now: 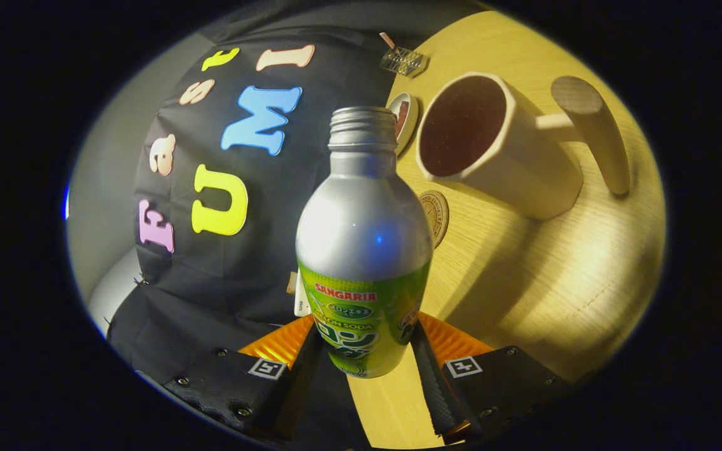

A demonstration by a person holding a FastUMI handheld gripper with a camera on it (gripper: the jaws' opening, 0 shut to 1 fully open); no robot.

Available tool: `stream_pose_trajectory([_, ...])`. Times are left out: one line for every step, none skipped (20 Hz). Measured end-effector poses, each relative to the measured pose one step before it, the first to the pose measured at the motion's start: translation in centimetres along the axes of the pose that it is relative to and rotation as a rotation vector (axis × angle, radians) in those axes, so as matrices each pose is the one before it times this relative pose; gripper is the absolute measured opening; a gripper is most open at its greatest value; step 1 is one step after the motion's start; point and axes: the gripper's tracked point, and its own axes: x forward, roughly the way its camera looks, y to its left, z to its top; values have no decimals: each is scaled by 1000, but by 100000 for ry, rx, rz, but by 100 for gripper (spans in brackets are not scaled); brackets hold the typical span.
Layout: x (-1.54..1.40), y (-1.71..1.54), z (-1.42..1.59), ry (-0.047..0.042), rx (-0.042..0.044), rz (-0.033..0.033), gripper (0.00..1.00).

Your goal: Take the bottle from table, then pour the juice into the cup, finally place the bottle on the coaster

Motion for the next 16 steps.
stream_pose_trajectory([41, 13, 111, 56, 2285, 587, 77])
stream_pose_trajectory([-84, -14, 28, 304, 2004, 323, 77])
stream_pose_trajectory([-34, 88, -68, 274, 1353, 171, 77])
stream_pose_trajectory([60, 13, -32, 143, 1217, 239, 77])
stream_pose_trajectory([16, 106, 65, 102, 1651, 874, 77])
stream_pose_trajectory([94, 290, 20, 205, 2343, 1207, 77])
stream_pose_trajectory([176, 315, -19, 123, 2223, 1085, 77])
stream_pose_trajectory([-53, 222, 12, 305, 2139, 773, 77])
stream_pose_trajectory([297, 133, -33, 365, 1305, 249, 77])
stream_pose_trajectory([83, 102, -374, 561, 1539, 481, 77])
stream_pose_trajectory([136, 124, -183, 372, 1738, 451, 77])
stream_pose_trajectory([99, 229, -120, 436, 1766, 396, 77])
stream_pose_trajectory([55, 170, 65, 50, 1683, 201, 77])
stream_pose_trajectory([33, 157, -112, 77, 1526, 396, 77])
stream_pose_trajectory([55, 94, 68, -110, 1782, 241, 77])
stream_pose_trajectory([-41, 99, -30, -103, 1785, 304, 77])
